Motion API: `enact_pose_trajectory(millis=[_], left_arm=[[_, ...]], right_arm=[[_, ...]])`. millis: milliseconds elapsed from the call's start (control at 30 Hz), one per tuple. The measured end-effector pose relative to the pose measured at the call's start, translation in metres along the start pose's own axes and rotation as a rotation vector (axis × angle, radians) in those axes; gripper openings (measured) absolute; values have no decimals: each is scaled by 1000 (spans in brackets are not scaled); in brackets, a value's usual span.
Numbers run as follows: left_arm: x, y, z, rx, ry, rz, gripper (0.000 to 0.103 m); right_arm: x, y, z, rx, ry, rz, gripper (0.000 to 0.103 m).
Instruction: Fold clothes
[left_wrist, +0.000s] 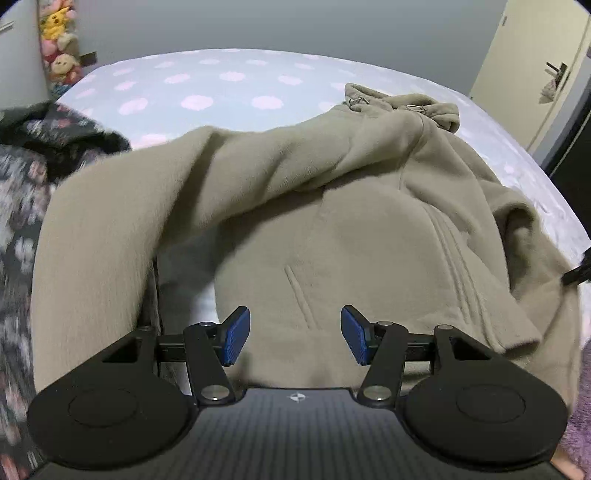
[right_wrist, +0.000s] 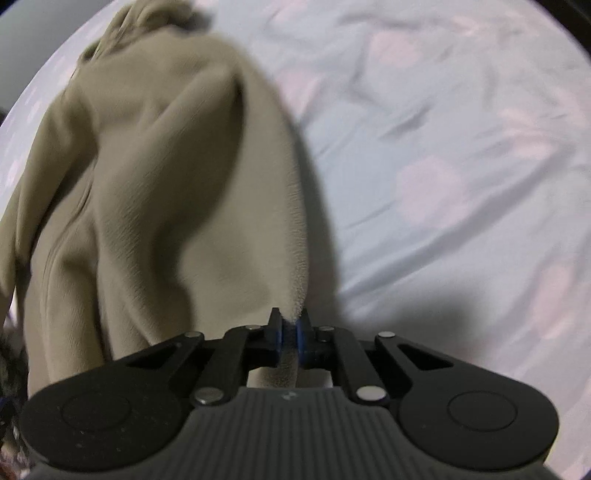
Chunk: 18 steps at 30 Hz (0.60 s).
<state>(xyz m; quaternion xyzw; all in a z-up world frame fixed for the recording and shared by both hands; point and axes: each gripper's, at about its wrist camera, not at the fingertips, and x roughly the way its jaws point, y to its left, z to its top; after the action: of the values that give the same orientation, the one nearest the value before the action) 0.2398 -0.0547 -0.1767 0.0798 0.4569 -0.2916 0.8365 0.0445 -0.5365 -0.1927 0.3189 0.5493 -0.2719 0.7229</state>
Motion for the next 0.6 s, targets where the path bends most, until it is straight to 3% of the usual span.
enact_pose_trajectory(millis=[200,367,467,600], left_arm=[[19,6,9,101,26,-46,53],[10,0,-3,173,36,-58,53],[-4,2,-15,134,8,-35,53],[-20,2,-30,40,-4,7,53]], right_arm=[[-48,-32,31,70,-150,-146,7],[-71,-36,56,32,-268,-292,7],[-86,-40,85,14,-341,-366,7],[-78,-46,117,-19,-356,-392,8]])
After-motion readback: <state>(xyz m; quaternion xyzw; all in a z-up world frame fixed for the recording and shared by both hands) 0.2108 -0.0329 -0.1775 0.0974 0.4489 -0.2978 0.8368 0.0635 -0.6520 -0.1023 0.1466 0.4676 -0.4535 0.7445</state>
